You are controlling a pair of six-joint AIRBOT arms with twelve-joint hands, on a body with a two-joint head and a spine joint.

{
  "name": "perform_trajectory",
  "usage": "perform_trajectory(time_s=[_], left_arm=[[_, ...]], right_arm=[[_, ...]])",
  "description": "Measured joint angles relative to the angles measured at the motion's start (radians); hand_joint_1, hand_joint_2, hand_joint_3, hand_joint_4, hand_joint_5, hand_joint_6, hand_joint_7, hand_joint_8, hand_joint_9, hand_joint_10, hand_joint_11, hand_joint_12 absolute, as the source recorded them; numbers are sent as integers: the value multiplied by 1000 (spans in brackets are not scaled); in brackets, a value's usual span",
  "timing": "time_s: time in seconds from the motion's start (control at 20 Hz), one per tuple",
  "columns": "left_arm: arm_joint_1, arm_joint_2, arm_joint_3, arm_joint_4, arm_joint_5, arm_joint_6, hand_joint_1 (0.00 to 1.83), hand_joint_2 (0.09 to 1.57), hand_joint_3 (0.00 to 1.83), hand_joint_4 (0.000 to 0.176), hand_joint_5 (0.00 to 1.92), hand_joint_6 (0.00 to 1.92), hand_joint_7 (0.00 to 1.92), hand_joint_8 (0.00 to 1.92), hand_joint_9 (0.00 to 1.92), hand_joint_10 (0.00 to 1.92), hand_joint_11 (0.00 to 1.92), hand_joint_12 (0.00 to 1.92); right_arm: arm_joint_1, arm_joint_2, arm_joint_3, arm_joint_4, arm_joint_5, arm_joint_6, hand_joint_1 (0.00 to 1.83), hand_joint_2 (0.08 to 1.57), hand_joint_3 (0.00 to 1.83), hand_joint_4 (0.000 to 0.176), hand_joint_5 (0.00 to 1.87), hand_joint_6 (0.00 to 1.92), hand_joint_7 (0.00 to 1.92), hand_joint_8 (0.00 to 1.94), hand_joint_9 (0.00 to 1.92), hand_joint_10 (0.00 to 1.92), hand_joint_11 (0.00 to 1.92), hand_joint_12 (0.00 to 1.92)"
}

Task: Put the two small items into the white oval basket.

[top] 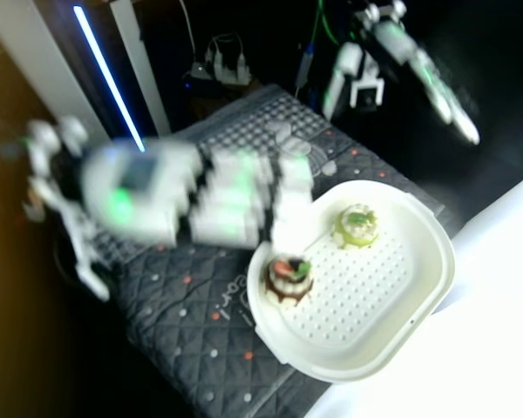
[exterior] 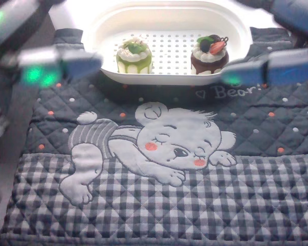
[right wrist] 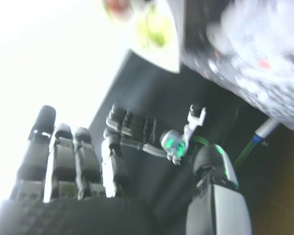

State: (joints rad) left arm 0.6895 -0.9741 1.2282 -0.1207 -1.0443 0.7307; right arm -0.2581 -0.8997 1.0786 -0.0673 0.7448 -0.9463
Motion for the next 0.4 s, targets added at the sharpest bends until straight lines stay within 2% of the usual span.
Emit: perform_trajectory(time_s=[0.05, 0.1, 0.15, 0.2, 0.25, 0.3, 0.35, 0.4], left_arm=[[59, 27, -32, -34, -54, 2, 638, 1058, 0, 176, 0, 0, 0, 0, 0, 0, 0, 293], [95, 45, -55, -55, -107, 2, 667, 1080, 0, 176, 0, 0, 0, 0, 0, 0, 0, 58], [142, 68, -85, -77, -200, 2, 650, 1084, 0, 176, 0, 0, 0, 0, 0, 0, 0, 11], [185, 85, -109, -81, -301, 2, 705, 1103, 6, 145, 0, 0, 0, 0, 0, 0, 0, 1], [218, 101, -134, -81, -364, 10, 684, 1078, 0, 156, 0, 0, 0, 0, 0, 0, 0, 0], [241, 113, -158, -84, -399, 32, 780, 1095, 2, 152, 0, 0, 0, 0, 0, 0, 0, 0], [284, 131, -183, -93, -467, 39, 796, 1106, 6, 149, 0, 0, 0, 0, 0, 0, 0, 0], [336, 145, -199, -106, -525, 35, 775, 1152, 24, 155, 0, 0, 0, 0, 0, 0, 0, 0]], right_arm=[[-5, 37, -26, 4, 2, -1, 367, 973, 1, 176, 0, 0, 0, 0, 3, 0, 0, 1092], [-14, 63, -48, 4, 9, -2, 380, 979, 2, 176, 0, 0, 0, 0, 0, 0, 0, 574], [-65, 91, -76, 3, 64, -2, 368, 949, 0, 176, 0, 0, 0, 0, 0, 0, 0, 239], [-140, 121, -105, 5, 134, -1, 331, 935, 0, 169, 0, 0, 0, 0, 0, 0, 0, 176], [-205, 143, -125, 5, 180, -1, 333, 998, 5, 126, 0, 0, 0, 0, 0, 0, 0, 75], [-245, 157, -139, 24, 209, -1, 334, 1023, 10, 113, 0, 0, 0, 0, 0, 0, 0, 14], [-283, 181, -158, 63, 264, -1, 389, 1056, 19, 135, 0, 0, 0, 0, 0, 0, 0, 2], [-303, 204, -170, 82, 323, -1, 364, 1056, 15, 162, 0, 0, 0, 0, 0, 0, 0, 0]])
